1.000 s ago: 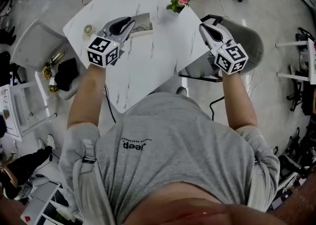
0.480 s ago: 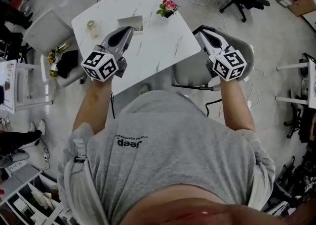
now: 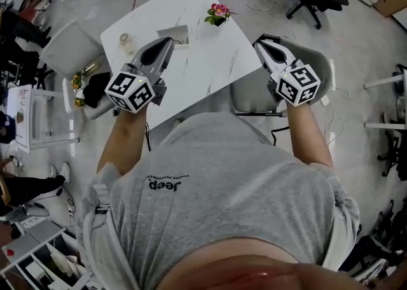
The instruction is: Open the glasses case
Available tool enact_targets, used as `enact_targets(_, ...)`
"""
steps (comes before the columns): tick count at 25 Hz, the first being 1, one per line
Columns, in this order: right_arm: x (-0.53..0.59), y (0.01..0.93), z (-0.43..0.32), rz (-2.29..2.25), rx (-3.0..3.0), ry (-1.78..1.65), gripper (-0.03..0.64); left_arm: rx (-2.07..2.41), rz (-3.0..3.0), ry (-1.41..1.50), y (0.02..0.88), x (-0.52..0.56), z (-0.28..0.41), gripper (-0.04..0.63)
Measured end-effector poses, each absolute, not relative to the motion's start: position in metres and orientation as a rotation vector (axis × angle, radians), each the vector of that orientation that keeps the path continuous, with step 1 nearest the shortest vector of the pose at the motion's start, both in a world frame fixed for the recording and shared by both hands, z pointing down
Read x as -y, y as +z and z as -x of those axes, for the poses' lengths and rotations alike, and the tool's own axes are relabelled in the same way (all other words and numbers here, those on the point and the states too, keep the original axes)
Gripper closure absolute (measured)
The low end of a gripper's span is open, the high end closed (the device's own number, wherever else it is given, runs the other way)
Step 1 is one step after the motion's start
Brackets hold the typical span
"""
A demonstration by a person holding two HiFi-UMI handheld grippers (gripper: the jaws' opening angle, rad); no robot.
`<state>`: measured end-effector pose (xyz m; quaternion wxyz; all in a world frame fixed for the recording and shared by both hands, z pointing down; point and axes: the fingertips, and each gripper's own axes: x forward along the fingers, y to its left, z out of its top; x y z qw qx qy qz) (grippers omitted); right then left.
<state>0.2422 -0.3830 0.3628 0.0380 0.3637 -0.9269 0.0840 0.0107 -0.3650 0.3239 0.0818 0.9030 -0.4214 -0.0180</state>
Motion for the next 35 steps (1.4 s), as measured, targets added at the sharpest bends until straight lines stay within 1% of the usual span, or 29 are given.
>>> enact_targets(8, 0.392, 0.353, -0.194, -1.274, 2.781, 0.256, 0.614, 1.105, -2.847, 0.013, 0.33, 0.375, 0.031, 0.54)
enact_targets(13, 0.397, 0.345, -0.173, -1.271, 2.749, 0.247, 0.614, 1.085, -2.836, -0.038, 0.333, 0.381, 0.048, 0.54)
enact_targets(35, 0.392, 0.352, -0.179, -1.208, 2.722, 0.223, 0.615, 1.124, -2.809, -0.081, 0.332, 0.379, 0.051, 0.54)
